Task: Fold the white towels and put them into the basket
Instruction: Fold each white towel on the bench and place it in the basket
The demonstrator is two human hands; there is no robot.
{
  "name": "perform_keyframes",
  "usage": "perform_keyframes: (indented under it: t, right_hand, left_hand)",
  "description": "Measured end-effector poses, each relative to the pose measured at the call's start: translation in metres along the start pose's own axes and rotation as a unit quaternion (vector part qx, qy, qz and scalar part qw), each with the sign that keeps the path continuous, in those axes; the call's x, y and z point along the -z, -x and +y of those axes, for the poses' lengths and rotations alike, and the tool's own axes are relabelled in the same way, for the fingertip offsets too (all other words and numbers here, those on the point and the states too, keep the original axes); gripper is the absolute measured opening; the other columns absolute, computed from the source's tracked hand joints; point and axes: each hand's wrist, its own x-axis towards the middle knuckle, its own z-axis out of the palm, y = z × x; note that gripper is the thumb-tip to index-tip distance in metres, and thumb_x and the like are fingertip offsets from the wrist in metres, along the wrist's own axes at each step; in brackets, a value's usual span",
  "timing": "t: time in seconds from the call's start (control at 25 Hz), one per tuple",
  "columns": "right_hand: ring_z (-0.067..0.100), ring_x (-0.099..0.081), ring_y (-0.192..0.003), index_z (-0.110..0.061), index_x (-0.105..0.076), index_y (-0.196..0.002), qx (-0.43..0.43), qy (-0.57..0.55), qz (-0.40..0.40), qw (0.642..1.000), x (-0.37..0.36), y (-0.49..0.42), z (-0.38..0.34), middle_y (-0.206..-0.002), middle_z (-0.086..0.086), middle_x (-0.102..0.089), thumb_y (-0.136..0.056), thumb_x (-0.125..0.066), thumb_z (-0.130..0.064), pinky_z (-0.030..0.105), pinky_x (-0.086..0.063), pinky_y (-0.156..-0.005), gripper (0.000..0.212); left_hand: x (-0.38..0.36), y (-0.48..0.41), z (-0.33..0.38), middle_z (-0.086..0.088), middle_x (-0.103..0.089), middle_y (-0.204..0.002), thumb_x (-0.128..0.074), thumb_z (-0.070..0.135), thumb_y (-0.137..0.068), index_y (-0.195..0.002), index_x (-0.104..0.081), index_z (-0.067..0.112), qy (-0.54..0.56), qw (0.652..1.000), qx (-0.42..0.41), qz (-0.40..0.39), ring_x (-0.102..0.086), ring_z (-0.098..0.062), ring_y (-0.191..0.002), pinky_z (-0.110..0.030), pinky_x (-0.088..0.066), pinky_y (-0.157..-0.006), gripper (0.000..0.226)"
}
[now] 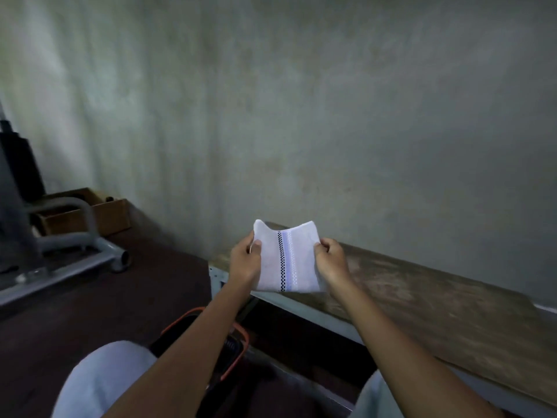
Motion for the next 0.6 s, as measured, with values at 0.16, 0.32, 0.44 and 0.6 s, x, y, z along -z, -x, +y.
perform_keyframes:
  t: [0.16, 0.32, 0.44, 0.6]
  right_hand:
    - [0.016, -0.056, -0.089, -0.008, -0.060, -0.114, -0.002, -0.005, -0.087, 0.996, -0.077, 0.021, 0.004, -0.105, 0.007, -0.065, -0.090, -0.051, -0.021, 0.024, -0.038, -0.076, 0.028]
    - [0.016, -0.056, -0.092, -0.007, -0.057, -0.117, -0.016, 0.009, -0.200, 0.980, -0.158, 0.054, 0.015, -0.106, 0.005, -0.063, -0.091, -0.050, -0.020, 0.024, -0.038, -0.077, 0.030]
    - [0.017, -0.056, -0.094, -0.010, -0.055, -0.116, -0.033, 0.021, -0.268, 0.963, -0.219, 0.067, 0.047, -0.104, 0.002, -0.059, -0.091, -0.049, -0.020, 0.026, -0.040, -0.078, 0.027]
    - [0.017, -0.057, -0.091, -0.010, -0.056, -0.114, -0.096, 0.063, -0.354, 0.928, -0.308, 0.083, 0.140, -0.099, 0.003, -0.059, -0.091, -0.050, -0.016, 0.027, -0.042, -0.078, 0.025]
  left_hand:
    - [0.074, 0.005, -0.032, 0.001, -0.065, -0.112, -0.047, 0.014, -0.095, -0.124, -0.060, 0.013, -0.017, 0.997, 0.019, 0.076, -0.059, -0.014, -0.101, -0.030, -0.047, -0.090, 0.031]
    - [0.151, 0.011, -0.074, -0.004, -0.063, -0.101, -0.046, 0.014, -0.095, -0.115, -0.060, 0.010, -0.035, 0.977, 0.125, 0.170, -0.058, -0.019, -0.093, -0.036, -0.048, -0.088, 0.025]
    - [0.189, 0.013, -0.122, -0.004, -0.057, -0.097, -0.043, 0.012, -0.094, -0.109, -0.055, 0.011, -0.036, 0.950, 0.211, 0.227, -0.055, -0.020, -0.091, -0.036, -0.046, -0.084, 0.019]
    - [0.217, 0.024, -0.224, -0.005, -0.057, -0.099, -0.040, 0.009, -0.094, -0.112, -0.053, 0.012, -0.043, 0.903, 0.312, 0.294, -0.053, -0.018, -0.088, -0.030, -0.041, -0.078, 0.022]
